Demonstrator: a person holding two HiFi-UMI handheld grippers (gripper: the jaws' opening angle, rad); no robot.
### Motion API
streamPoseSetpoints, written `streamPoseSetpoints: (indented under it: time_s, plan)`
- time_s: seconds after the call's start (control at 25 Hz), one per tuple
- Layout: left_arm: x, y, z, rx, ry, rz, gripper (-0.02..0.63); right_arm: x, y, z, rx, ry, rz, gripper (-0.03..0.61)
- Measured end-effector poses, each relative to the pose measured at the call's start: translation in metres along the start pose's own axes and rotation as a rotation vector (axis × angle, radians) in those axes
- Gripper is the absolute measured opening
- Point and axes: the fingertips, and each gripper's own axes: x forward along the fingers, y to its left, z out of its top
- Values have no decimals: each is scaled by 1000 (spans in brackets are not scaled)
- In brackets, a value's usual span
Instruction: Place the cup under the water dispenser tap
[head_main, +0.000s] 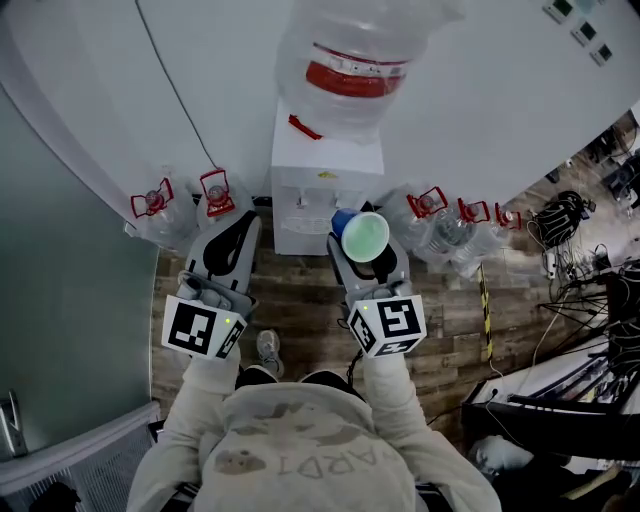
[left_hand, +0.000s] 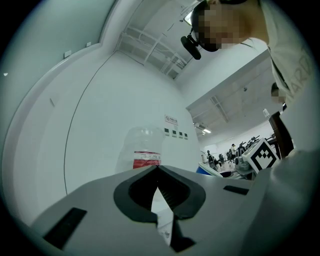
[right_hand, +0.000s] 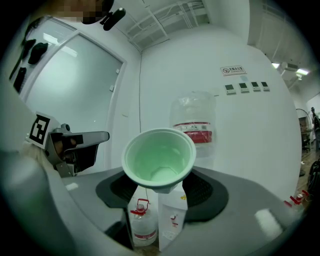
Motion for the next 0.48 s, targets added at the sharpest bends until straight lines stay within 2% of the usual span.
streamPoseSetpoints:
  time_s: [0.48]
  plan:
    - [41, 55, -37, -14, 46, -67, 6, 68, -4, -31, 21, 62, -50, 285]
